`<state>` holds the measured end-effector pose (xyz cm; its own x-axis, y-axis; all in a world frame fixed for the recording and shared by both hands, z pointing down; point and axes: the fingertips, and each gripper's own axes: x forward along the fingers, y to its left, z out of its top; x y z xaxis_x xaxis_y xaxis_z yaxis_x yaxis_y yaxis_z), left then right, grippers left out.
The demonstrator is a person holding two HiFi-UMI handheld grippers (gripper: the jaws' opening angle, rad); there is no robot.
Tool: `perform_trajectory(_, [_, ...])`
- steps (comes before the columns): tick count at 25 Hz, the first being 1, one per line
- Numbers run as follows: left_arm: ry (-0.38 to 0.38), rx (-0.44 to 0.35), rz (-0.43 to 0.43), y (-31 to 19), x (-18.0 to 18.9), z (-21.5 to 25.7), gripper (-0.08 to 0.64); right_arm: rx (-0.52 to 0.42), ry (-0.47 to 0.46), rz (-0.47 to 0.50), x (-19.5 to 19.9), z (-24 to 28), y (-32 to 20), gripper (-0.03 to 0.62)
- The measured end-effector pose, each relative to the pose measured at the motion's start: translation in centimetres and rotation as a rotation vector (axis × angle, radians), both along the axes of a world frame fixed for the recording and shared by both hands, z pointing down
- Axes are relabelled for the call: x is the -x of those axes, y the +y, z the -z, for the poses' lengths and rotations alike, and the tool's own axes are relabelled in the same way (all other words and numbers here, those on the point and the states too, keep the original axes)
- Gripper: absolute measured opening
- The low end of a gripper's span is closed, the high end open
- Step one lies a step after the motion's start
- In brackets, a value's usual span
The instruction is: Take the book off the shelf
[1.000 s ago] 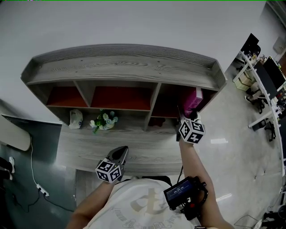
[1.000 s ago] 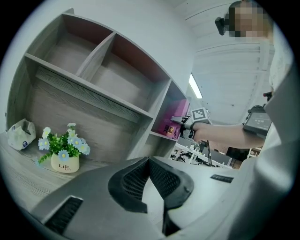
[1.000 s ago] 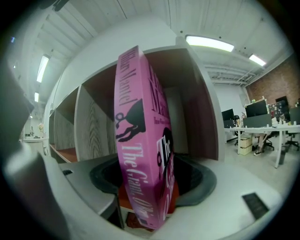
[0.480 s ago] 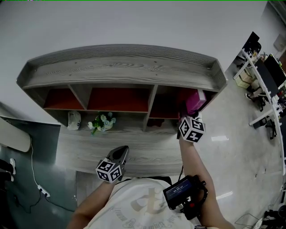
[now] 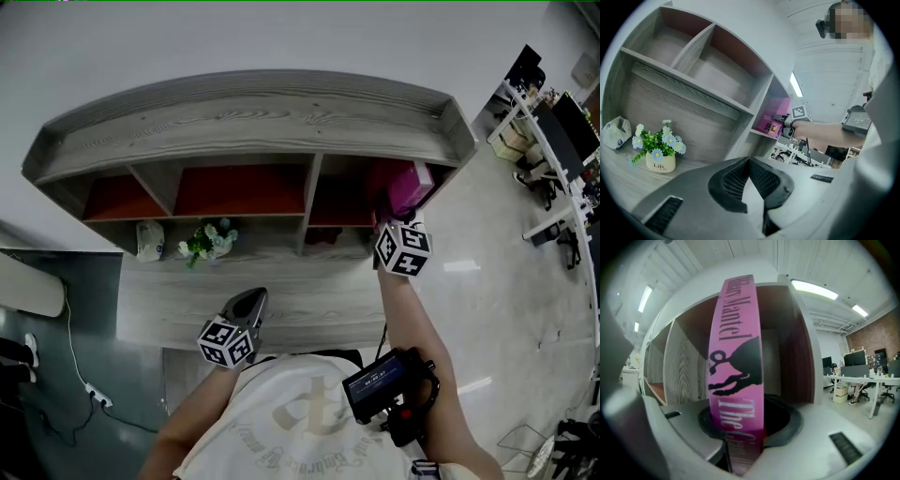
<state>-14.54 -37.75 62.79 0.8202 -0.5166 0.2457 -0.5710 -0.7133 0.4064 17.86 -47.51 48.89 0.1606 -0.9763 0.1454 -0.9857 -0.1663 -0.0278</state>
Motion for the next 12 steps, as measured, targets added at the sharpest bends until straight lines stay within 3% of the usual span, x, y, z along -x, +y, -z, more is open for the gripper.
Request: perform_trajectory(12, [-0.001,0.009,-0.004,0.48,0.12,-0.56,0.002,-0.015,-0.05,0.03,0.25,-0.17,0.38,0.152])
